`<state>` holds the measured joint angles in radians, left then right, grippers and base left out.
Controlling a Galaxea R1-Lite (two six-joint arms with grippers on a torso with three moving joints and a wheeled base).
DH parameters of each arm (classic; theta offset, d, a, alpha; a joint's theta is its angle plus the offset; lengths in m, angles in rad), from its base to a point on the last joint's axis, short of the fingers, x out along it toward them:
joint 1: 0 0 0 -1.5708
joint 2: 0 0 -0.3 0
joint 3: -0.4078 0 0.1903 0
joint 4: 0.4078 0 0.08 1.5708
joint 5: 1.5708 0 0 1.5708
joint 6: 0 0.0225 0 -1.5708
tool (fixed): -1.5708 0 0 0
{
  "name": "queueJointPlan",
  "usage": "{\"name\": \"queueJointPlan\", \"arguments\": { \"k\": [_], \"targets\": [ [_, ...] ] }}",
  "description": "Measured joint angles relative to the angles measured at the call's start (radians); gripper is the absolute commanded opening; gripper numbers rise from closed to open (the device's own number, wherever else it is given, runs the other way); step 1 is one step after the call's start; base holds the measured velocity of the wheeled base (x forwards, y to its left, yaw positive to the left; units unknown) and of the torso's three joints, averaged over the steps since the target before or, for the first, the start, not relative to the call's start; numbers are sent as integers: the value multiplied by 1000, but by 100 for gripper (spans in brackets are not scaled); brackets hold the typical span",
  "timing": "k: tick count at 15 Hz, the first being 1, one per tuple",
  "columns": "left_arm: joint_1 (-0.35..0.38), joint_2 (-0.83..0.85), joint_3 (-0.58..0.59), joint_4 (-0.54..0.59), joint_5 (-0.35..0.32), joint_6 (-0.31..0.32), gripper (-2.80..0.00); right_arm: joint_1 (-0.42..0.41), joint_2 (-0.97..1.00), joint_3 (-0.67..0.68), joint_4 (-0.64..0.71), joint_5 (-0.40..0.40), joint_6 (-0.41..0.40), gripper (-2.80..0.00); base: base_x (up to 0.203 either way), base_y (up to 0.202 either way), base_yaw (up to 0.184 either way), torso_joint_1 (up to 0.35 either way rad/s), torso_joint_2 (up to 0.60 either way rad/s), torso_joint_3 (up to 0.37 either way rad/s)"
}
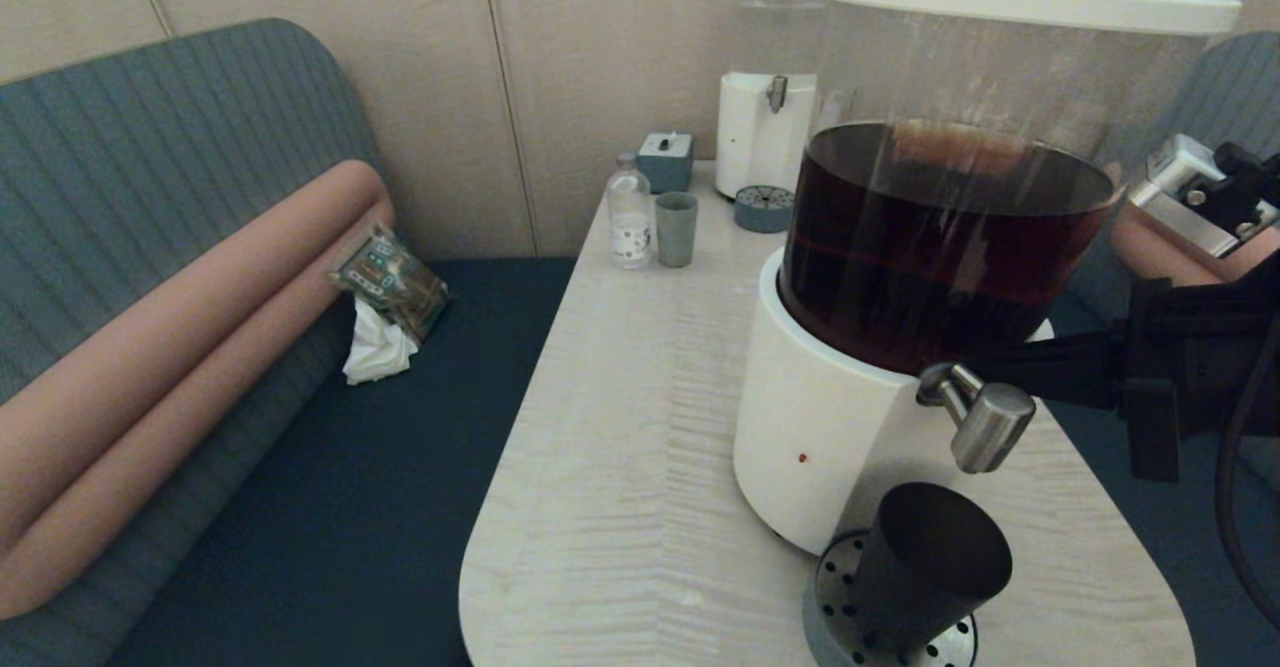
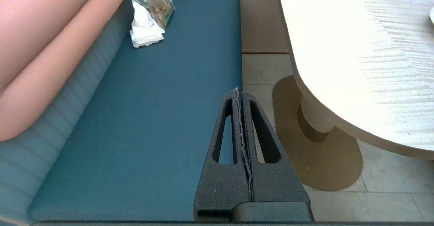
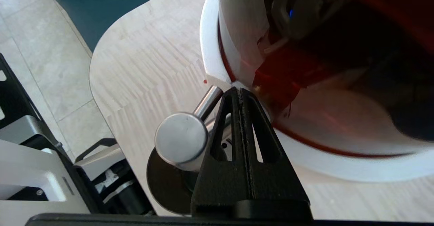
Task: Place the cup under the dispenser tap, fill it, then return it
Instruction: Turn on the faucet
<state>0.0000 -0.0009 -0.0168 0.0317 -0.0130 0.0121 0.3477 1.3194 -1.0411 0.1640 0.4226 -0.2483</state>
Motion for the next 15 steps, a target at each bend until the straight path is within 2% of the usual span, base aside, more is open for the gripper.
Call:
{"name": "queueJointPlan", "arguments": {
  "k": [15],
  "targets": [
    [0, 0, 0, 0, -1, 0, -280, 49, 14, 8, -25, 3, -28, -280, 0, 0, 0, 0, 0, 0]
  ]
}}
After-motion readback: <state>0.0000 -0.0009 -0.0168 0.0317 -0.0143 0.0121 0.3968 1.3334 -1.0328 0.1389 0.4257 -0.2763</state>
